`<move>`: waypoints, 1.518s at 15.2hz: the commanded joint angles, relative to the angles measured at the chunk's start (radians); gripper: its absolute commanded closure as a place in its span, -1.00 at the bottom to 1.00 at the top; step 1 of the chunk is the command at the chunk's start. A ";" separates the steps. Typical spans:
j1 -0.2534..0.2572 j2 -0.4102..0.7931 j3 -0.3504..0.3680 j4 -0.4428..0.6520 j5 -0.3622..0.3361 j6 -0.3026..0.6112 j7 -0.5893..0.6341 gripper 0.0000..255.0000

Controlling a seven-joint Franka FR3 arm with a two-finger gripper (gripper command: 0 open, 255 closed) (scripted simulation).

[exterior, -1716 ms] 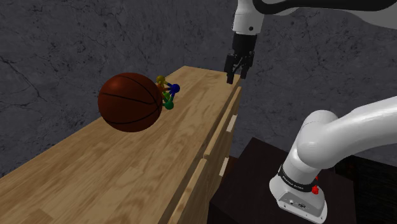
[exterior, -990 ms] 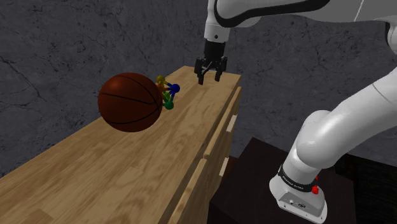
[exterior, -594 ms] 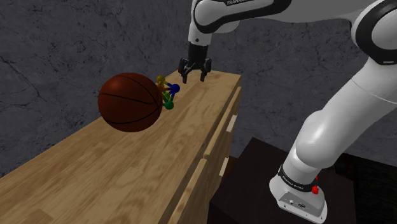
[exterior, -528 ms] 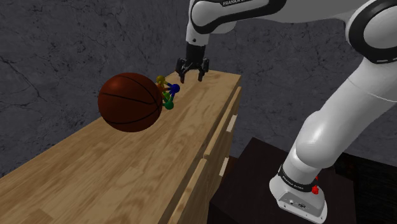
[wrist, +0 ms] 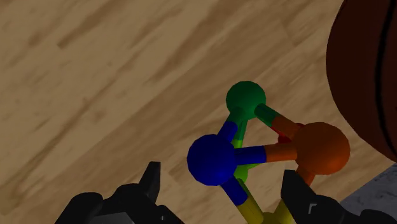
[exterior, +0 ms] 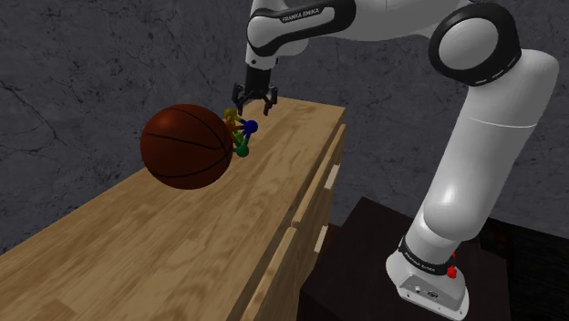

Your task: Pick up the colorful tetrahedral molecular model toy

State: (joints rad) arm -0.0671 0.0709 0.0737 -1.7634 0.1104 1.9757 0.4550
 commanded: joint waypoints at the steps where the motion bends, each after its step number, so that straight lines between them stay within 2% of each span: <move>1: 0.001 0.074 -0.001 0.080 -0.004 0.007 0.031 -1.00; 9: 0.002 0.089 -0.001 -0.003 0.000 0.105 0.022 -1.00; 11: 0.002 0.089 -0.001 -0.003 0.000 0.105 0.022 -1.00; 12: 0.002 0.090 -0.001 -0.001 0.000 0.104 0.021 1.00; 21: 0.002 0.089 -0.001 -0.003 0.000 0.105 0.022 1.00; 23: 0.002 0.084 -0.001 0.018 -0.001 0.079 0.024 1.00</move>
State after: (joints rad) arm -0.0652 0.1553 0.0726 -1.7563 0.1100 2.0659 0.4781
